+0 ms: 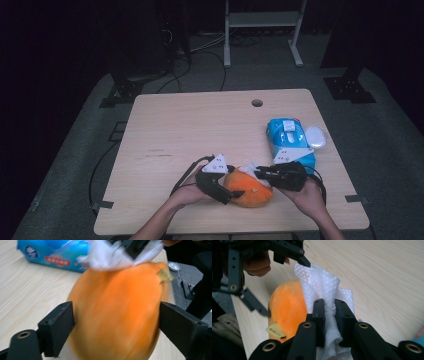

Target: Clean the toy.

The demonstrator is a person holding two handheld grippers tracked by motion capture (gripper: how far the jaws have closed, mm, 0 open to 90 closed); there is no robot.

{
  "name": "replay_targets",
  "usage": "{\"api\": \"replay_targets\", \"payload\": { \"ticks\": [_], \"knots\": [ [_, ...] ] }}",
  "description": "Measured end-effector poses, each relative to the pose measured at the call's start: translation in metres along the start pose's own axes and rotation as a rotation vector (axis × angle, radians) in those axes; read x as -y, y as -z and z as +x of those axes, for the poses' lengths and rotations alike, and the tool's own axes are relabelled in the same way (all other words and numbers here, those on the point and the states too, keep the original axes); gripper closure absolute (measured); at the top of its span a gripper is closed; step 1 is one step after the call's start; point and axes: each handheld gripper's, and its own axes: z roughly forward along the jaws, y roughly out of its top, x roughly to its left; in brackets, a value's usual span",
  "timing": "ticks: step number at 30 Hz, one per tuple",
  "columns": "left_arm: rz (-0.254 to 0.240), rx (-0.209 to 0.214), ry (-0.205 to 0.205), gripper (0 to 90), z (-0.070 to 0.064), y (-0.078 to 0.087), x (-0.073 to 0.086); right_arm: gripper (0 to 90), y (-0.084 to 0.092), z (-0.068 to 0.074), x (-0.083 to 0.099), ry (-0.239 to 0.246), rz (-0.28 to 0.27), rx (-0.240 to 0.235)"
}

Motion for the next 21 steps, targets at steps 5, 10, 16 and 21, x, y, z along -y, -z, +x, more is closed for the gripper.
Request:
{"api": "replay_targets", "payload": {
  "ticks": [5, 10, 16, 21],
  "knots": [
    [-0.009, 0.022, 0.006, 27.0, -0.001, 0.0, 0.0, 78.4, 0.005, -0.002, 0.0, -0.005, 0.011, 0.013],
    [0.002, 0.012, 0.01, 29.2, -0.009, -0.003, -0.006, 78.9, 0.002, 0.01, -0.016, 0.049, 0.013, -0.002],
    [0.03, 0.001, 0.008, 28.3, -0.01, -0.004, -0.005, 78.9, -0.03, 0.039, -0.04, 0.149, 0.071, -0.073],
    [0.01, 0.017, 0.027, 28.5, -0.007, -0.004, -0.001, 78.9, -0.021, 0.023, -0.035, 0.101, 0.063, -0.053]
  ]
}}
